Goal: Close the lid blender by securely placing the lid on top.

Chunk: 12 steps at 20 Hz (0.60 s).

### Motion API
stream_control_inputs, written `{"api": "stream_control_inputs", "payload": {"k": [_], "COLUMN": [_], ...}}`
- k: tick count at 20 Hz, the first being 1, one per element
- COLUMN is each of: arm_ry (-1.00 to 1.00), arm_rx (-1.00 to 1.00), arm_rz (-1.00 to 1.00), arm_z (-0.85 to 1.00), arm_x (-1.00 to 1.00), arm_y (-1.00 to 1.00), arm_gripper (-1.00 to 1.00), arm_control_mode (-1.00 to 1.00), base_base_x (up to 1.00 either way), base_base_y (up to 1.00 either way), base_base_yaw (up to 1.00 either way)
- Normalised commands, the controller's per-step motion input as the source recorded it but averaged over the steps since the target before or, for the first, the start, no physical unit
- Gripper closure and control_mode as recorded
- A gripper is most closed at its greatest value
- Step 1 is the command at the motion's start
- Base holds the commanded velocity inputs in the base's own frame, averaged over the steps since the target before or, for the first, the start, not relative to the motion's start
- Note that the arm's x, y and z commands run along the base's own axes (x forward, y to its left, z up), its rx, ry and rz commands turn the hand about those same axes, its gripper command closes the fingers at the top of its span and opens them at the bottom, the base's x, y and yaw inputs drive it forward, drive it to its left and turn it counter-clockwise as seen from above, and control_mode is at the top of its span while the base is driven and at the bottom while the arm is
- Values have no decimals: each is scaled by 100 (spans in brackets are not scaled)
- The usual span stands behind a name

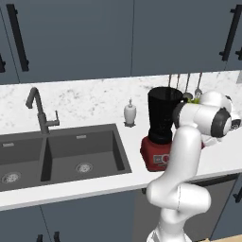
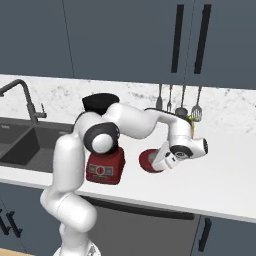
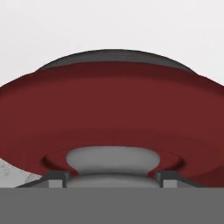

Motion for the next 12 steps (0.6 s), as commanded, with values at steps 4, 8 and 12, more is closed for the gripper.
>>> {"api": "stream_control_inputs", "payload": {"k": [4, 8, 12], "arm_ry": [-9, -2, -15], "arm_rx": [0, 0, 4], "arm_rz": [-8, -8, -9], "arm_z": [83, 62, 9], "arm_x": [0, -9, -67], "arm_y": [-4, 0, -11], "arm_gripper": [100, 100, 100], "arm_control_mode": [-100, -100, -100], "base_base_x": [0, 0, 0], "base_base_y": [0, 0, 0], "base_base_yaw": [0, 0, 0]}}
